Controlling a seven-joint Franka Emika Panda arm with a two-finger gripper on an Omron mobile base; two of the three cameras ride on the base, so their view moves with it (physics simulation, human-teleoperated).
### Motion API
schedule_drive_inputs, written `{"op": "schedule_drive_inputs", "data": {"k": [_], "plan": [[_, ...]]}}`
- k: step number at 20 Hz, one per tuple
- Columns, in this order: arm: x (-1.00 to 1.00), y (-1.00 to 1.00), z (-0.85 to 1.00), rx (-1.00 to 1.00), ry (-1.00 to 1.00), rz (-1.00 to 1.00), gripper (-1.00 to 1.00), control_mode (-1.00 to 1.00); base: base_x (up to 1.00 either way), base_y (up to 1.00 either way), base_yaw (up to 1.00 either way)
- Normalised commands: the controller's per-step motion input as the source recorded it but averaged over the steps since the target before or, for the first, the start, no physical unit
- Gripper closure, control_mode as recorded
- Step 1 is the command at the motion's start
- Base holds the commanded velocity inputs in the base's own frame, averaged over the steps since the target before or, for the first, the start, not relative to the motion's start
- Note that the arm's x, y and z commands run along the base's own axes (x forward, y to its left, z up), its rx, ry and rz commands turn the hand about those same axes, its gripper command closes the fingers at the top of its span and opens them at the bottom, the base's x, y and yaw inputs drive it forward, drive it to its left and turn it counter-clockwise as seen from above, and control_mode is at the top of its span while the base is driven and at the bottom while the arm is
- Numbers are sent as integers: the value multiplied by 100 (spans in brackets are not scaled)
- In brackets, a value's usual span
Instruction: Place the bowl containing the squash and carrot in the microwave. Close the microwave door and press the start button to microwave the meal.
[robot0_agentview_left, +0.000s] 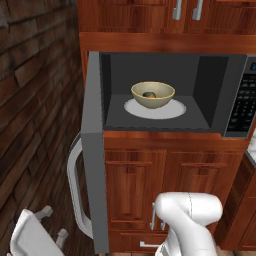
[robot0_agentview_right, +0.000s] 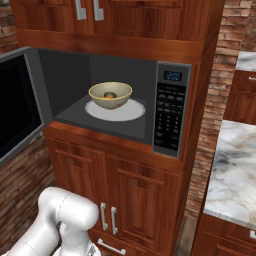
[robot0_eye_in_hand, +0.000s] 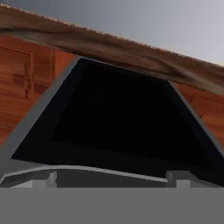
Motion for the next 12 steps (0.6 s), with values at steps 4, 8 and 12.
{"op": "schedule_drive_inputs", "data": {"k": [4, 8, 12], "plan": [[43, 12, -4, 0, 0, -12, -100, -100, 0, 0, 0], [33, -8, -2, 0, 0, -18, -100, -100, 0, 0, 0], [31, -35, 0, 0, 0, -23, -100, -100, 0, 0, 0]]}}
